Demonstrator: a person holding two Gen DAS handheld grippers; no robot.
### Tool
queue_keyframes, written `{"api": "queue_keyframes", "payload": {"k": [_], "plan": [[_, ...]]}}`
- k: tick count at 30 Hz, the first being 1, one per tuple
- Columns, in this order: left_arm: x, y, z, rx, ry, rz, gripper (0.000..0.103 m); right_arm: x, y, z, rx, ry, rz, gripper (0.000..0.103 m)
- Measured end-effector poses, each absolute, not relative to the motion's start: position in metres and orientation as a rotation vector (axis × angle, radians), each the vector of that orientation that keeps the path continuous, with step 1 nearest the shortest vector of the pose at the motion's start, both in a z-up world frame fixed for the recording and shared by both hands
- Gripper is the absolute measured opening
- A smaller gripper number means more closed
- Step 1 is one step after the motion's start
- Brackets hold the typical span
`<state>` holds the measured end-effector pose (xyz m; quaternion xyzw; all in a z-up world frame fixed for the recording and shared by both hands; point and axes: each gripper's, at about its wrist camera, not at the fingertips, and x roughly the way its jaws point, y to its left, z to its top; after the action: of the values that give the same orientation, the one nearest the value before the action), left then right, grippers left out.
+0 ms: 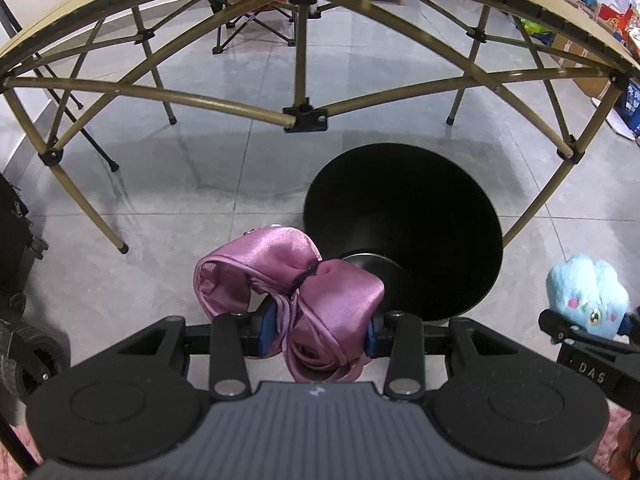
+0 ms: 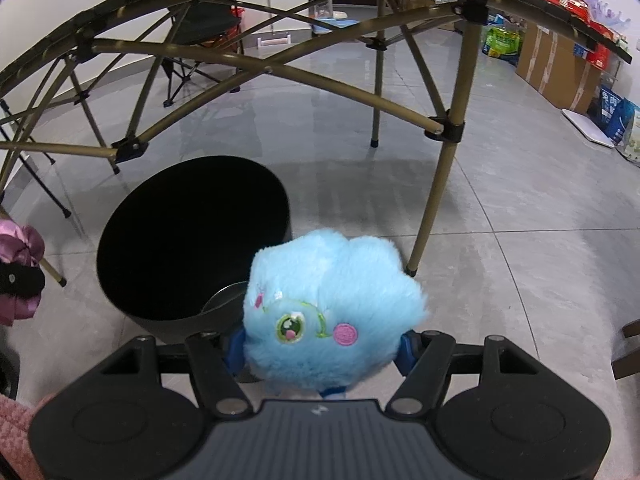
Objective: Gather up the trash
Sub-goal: 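Lift the pink bow and blue plush and carry both over the black bin, then open the left gripper to drop the pink bow into the bin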
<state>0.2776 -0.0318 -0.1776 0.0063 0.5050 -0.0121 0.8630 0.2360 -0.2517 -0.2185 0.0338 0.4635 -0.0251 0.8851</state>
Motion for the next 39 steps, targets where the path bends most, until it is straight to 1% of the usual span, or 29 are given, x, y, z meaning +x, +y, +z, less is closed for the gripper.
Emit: {"api": "queue_keyframes", "payload": {"k": [15,39], "plan": [[0.321,-0.076,-0.17,-0.005,1.05,-0.056,0.041,0.263,-0.283,-0.223,0.11,0.933,-0.118,0.067],[0.363,-0.128,-0.196,0.01,1.115,-0.055,0.041,0.29,-0.304,-0.23,0.129,0.914,-0.162,0.067]]}}
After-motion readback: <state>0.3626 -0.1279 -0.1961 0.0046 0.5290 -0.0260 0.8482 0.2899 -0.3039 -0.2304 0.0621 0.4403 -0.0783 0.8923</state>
